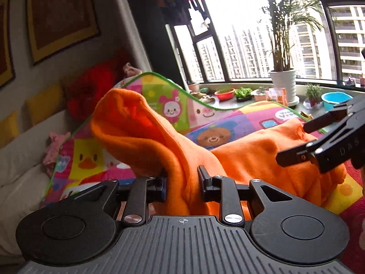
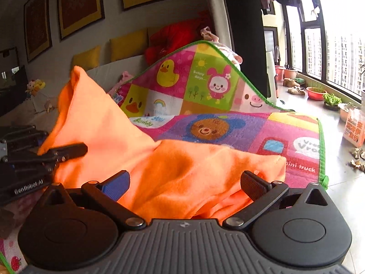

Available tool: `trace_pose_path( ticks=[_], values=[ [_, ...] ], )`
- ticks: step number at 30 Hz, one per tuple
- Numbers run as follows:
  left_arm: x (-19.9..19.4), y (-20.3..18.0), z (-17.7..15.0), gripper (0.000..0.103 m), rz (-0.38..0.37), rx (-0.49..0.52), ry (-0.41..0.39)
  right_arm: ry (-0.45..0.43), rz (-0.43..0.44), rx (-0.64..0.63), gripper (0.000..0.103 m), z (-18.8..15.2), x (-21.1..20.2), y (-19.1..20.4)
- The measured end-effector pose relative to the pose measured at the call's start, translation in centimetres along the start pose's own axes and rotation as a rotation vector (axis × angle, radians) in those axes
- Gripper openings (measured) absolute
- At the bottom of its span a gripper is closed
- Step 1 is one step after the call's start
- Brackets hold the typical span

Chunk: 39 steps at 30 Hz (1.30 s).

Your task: Fold clothes

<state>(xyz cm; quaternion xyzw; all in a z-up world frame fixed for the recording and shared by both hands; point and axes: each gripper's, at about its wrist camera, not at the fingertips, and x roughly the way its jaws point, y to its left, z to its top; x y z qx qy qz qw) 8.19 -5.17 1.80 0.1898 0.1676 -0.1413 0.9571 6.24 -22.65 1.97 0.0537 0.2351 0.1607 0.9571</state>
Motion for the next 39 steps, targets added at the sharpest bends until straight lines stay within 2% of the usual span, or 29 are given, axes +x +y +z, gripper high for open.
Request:
trace_pose_path(
  ticks=[4,8,11,12,13,17,19,23,26,30,39],
  values=[
    [0.1,-3.0,0.4,0.027,-0.059,0.1,-0.022,-0.048,0.122,0.002,0.101,4.1,-1.1,0.7],
    [0.6,-4.4,0.7,0.027,-0.077,0.135,-0.029,0.0,0.18,0.003,0.087,6.7,1.1,3.0],
    [0.7,-4.4,0.5,0.031,-0.125,0.132,-0.016,0.041,0.177,0.008,0.063,6.5,4.1,3.4],
    [0.6,-4.3,0.4,0.033,-0.149,0.13,-0.009,0.066,0.178,0.031,0.05,6.3,5.2,3.2],
    [0.5,-4.2,0.2,0.039,-0.172,0.127,-0.002,0.086,0.172,0.051,0.047,6.0,6.0,2.8],
    [-0.2,-1.8,-0.5,0.047,-0.251,0.028,0.031,0.132,0.121,0.078,0.047,4.1,7.0,1.4],
    [-0.4,-0.1,-0.5,0.055,-0.28,-0.055,0.042,0.152,0.097,0.082,0.047,3.1,7.0,0.8],
    [1.2,2.4,-0.8,0.071,-0.293,-0.207,0.103,0.126,0.081,0.056,0.047,1.6,6.6,0.5],
    [2.5,4.3,-1.1,0.078,-0.301,-0.321,0.149,0.102,0.072,0.033,0.046,0.4,6.3,0.3],
    [4.1,6.7,-1.4,0.078,-0.312,-0.47,0.21,0.067,0.066,0.006,0.047,-0.9,5.8,0.2],
    [5.4,7.1,-3.3,0.075,-0.354,-0.551,0.247,0.055,0.122,0.014,0.051,-1.4,7.1,0.5]
  ],
)
